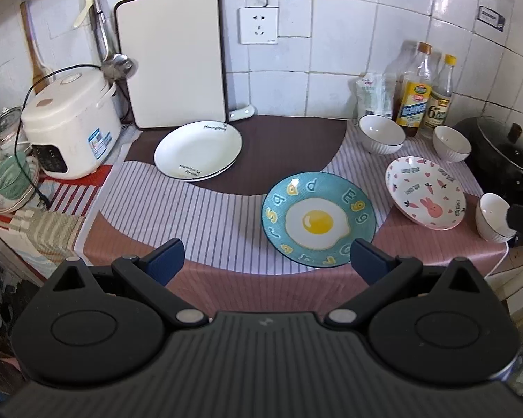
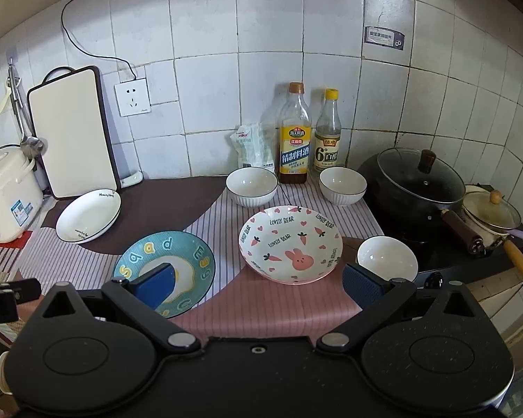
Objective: Organize plates and bowls
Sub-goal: 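Move the left gripper toward the blue egg-print plate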
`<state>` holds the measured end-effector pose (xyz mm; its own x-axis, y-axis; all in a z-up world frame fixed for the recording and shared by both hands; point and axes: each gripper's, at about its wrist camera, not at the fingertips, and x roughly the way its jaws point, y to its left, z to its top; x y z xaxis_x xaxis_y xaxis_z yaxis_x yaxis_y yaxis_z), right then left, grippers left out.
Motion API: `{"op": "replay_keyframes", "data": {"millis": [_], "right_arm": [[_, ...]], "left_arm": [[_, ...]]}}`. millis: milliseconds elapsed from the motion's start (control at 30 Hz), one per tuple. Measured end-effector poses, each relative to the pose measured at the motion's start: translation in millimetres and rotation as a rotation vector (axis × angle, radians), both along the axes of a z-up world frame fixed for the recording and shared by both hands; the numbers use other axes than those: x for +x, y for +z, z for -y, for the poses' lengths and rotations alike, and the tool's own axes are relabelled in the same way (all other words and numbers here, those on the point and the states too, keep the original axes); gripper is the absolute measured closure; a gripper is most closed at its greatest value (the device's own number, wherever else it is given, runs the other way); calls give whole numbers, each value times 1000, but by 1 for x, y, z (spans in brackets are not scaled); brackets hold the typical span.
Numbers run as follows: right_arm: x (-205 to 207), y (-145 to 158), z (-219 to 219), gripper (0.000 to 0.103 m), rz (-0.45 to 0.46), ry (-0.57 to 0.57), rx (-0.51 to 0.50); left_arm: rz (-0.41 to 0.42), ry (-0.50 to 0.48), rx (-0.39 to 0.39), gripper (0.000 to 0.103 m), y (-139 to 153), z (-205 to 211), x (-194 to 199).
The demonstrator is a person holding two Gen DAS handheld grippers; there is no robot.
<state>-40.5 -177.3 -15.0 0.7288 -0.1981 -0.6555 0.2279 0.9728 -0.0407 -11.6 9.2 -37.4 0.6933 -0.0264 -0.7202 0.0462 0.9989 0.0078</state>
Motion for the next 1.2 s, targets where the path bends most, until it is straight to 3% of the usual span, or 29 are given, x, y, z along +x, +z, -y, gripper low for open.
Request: {"op": "replay_keyframes", "data": {"millis": [367,867,1200], "right_arm": [[2,-5,1,0,7,-24,-15],[8,-12,3,0,4,-21,-9],[13,-34,15,0,203,108,126]], "left_arm": [[48,27,-23,0,4,0,-5],[9,26,4,0,-8,4,5],[-67,32,-37,1,-18,-12,45]]}}
